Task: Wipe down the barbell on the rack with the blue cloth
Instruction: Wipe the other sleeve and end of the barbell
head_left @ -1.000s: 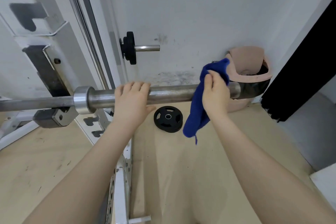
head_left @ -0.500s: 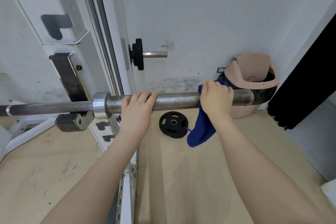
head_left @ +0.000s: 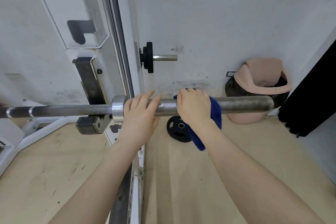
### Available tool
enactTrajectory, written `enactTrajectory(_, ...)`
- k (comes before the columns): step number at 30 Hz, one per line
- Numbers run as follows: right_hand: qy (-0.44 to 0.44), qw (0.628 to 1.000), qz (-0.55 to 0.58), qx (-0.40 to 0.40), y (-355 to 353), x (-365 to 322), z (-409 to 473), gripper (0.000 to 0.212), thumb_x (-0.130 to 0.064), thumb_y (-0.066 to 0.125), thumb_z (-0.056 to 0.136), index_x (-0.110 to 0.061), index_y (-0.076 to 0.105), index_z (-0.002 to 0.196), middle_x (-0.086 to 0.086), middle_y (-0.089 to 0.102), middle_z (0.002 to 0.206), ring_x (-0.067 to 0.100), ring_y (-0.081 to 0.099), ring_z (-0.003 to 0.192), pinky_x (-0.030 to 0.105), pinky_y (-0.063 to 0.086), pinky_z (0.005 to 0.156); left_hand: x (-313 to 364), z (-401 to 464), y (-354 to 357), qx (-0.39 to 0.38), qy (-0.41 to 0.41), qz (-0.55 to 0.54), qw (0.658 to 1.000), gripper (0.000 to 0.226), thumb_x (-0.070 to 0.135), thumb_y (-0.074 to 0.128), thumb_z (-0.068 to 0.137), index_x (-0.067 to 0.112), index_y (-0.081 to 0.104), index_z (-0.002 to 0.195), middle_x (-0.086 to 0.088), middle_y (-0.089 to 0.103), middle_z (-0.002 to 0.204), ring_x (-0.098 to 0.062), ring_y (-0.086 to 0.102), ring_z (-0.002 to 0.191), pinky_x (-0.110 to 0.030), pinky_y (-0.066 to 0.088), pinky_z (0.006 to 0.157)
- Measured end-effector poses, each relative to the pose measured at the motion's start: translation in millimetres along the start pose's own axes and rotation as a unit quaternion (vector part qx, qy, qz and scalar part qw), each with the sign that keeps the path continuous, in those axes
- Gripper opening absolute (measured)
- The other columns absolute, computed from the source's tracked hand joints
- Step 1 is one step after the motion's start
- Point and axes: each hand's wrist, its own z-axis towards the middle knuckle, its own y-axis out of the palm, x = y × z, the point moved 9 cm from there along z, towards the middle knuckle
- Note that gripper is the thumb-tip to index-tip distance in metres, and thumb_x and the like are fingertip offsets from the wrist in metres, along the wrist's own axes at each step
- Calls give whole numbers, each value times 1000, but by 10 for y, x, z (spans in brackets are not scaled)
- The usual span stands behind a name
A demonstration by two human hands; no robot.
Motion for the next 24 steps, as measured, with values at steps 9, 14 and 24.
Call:
enactTrajectory(9, -80, 994, 46, -49, 85, -595, 77, 29, -30, 31, 99, -17, 55, 89, 2, 62, 87, 19, 49, 71, 29, 31, 66, -862, -270, -245, -92, -117, 99, 984, 78, 38, 72, 73, 12, 36, 137, -9, 41, 137, -30, 39, 123, -44, 31, 98)
enactTrajectory(14, -60, 998, 26, 3, 99, -1074, 58, 24, -19, 42, 93, -9, 62, 86, 8, 66, 84, 24, 56, 69, 33, 34, 62, -1050, -425, -116, -103, -92, 82, 987, 75, 34, 76, 70, 14, 42, 134, -2, 53, 129, -24, 49, 118, -38, 40, 92)
enactTrajectory(24, -63, 998, 12, 20, 68, -978, 39, 28, -24, 35, 96, -12, 60, 98, 6, 65, 98, 25, 57, 91, 35, 36, 84, -1052, -426, -178, 20, -79, 70, 994, 72, 21, 85, 56, 16, 57, 122, -7, 67, 95, -28, 63, 88, -37, 48, 66)
